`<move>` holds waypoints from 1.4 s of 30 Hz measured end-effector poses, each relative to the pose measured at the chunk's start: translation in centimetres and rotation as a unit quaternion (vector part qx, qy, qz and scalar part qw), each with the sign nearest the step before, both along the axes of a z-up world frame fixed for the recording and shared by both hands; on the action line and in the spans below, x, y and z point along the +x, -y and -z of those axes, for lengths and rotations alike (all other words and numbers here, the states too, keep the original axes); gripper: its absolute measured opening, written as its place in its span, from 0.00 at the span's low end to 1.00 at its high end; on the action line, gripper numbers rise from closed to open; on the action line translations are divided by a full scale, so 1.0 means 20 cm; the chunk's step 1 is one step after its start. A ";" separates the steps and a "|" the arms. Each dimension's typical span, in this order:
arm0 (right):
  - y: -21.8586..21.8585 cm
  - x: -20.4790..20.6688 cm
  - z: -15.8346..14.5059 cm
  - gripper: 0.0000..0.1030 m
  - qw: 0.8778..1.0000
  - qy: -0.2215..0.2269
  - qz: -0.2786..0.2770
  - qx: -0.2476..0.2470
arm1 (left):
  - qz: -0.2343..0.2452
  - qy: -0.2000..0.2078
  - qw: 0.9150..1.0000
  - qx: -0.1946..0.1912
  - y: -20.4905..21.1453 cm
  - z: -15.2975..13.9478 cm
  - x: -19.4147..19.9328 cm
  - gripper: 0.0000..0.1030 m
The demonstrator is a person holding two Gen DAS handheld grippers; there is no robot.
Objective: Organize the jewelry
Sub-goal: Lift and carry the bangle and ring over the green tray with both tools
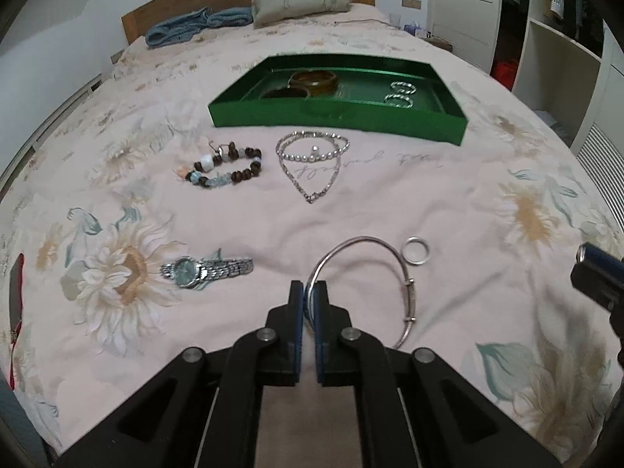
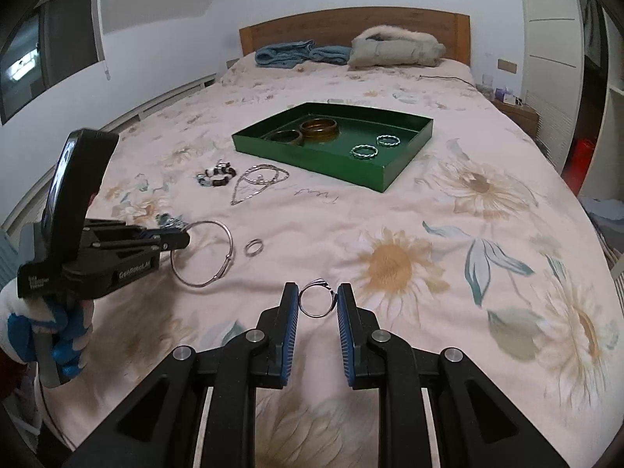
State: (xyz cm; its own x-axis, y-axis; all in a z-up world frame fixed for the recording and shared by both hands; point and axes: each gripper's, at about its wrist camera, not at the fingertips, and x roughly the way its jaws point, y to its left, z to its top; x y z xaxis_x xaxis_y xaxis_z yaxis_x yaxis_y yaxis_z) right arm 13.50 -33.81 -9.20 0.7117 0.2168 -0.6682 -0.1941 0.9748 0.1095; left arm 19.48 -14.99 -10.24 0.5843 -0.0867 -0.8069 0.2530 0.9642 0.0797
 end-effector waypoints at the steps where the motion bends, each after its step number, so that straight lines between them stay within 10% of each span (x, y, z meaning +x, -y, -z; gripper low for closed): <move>1: -0.01 -0.02 -0.01 0.19 1.000 0.002 0.000 0.000 | 0.002 0.004 1.000 0.000 0.00 -0.02 -0.03 0.04; 27: -0.13 -0.52 -0.33 0.19 0.996 0.082 0.006 -0.017 | 0.020 0.101 0.994 -0.028 -0.19 -0.51 -0.51 0.04; 42: -0.09 -0.37 -0.63 0.19 0.991 0.130 0.026 -0.030 | 0.013 0.163 0.985 -0.053 -0.26 -0.88 -0.32 0.04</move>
State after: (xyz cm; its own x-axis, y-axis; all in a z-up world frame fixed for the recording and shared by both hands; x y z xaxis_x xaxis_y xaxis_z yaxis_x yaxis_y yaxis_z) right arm 6.19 -32.06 3.47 0.8707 0.1411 -0.4711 -0.1581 0.9874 0.0036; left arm 13.04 -9.72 7.37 0.8072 -0.1785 -0.5627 0.2547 0.9652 0.0592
